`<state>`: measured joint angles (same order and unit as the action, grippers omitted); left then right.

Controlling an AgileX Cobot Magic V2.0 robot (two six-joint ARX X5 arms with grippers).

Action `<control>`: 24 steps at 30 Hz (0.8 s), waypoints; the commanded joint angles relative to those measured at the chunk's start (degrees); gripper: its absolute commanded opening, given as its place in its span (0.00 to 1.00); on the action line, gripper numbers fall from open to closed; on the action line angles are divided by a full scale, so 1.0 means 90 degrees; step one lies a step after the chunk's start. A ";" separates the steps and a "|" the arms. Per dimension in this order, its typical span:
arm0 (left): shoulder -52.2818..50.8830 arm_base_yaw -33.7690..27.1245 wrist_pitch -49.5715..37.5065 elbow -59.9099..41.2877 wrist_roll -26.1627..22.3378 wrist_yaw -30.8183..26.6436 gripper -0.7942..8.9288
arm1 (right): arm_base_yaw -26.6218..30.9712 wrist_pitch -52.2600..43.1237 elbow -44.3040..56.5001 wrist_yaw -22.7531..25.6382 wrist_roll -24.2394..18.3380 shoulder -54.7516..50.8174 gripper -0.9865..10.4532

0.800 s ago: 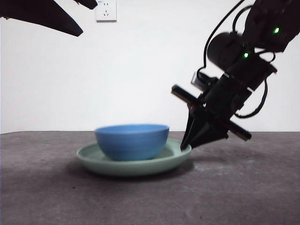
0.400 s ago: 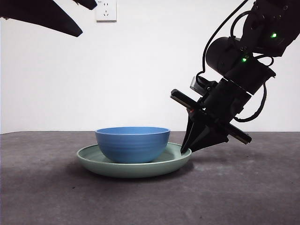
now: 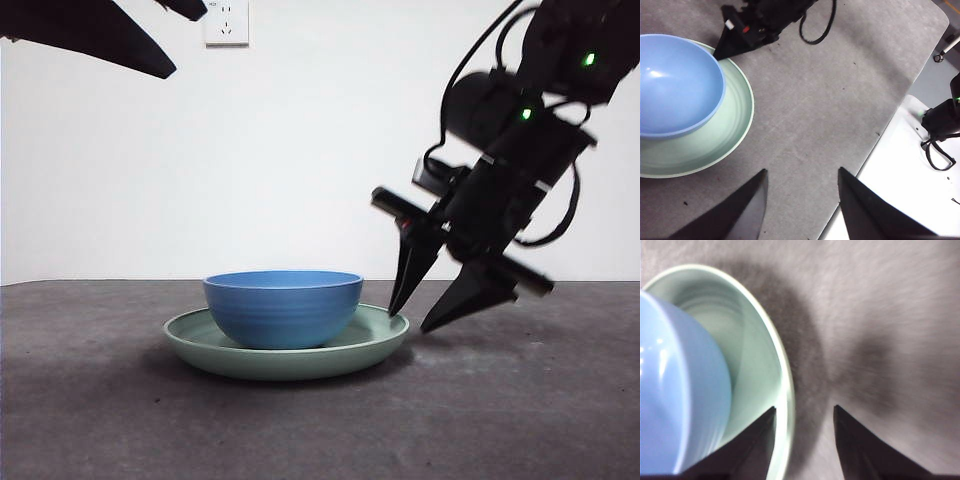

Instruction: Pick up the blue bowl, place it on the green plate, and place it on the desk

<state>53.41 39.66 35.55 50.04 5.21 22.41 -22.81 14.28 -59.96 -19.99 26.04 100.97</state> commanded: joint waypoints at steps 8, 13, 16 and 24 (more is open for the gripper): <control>0.0056 0.0058 -0.0049 0.0027 -0.0053 0.0010 0.31 | -0.0029 0.1200 -0.0131 0.0321 -0.1333 -0.1829 0.25; 0.0056 0.0058 -0.0049 0.0027 -0.0051 0.0010 0.31 | -0.0036 0.1926 -0.0131 0.0182 -0.1821 -0.2919 0.25; 0.0056 0.0058 -0.0053 0.0027 -0.0051 0.0010 0.31 | -0.0036 0.2392 -0.0131 0.0109 -0.2045 -0.3592 0.25; 0.0056 0.0058 -0.0051 0.0027 -0.0049 0.0010 0.31 | -0.0049 0.3524 -0.0109 -0.0430 -0.2300 -0.4835 0.25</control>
<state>53.41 39.66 35.55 50.04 5.21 22.41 -22.85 45.52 -60.07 -23.42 6.83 57.34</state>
